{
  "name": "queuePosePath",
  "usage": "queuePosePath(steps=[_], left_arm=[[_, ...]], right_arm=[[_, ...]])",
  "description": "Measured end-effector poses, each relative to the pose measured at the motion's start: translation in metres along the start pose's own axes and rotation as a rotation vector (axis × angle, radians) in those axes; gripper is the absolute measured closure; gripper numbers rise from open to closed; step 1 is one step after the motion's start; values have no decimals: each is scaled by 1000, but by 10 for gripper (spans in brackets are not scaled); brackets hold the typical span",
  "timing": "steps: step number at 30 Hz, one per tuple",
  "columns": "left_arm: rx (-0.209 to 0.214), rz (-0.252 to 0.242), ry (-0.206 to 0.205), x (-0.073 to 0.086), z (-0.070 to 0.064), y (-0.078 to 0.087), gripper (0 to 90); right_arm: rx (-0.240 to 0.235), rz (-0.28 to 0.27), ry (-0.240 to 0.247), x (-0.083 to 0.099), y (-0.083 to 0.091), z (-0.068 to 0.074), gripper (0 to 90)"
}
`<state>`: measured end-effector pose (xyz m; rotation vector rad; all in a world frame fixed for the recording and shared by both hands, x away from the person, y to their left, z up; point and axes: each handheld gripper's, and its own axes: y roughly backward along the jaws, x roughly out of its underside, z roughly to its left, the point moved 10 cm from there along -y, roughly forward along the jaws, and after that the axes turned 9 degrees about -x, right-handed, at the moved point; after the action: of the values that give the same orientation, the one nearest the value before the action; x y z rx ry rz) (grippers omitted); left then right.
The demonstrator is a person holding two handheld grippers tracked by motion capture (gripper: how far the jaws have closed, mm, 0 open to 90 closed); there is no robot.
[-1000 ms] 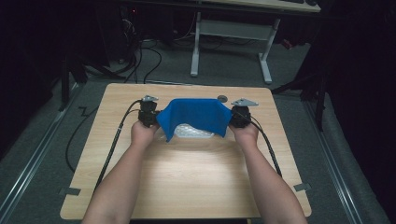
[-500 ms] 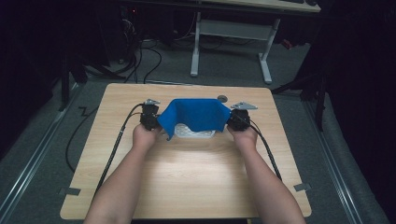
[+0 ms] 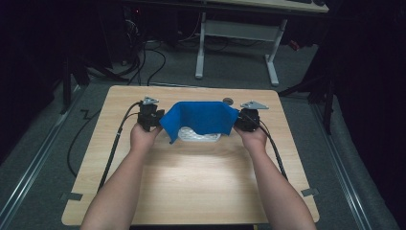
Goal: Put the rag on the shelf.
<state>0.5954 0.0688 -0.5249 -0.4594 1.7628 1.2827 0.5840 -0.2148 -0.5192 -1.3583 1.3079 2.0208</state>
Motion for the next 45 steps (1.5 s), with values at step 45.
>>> queuePosePath(steps=[45], left_arm=[[-53,-103,32,49,11,91,491]], right_arm=[[37,-42,139,4,78,29,506]])
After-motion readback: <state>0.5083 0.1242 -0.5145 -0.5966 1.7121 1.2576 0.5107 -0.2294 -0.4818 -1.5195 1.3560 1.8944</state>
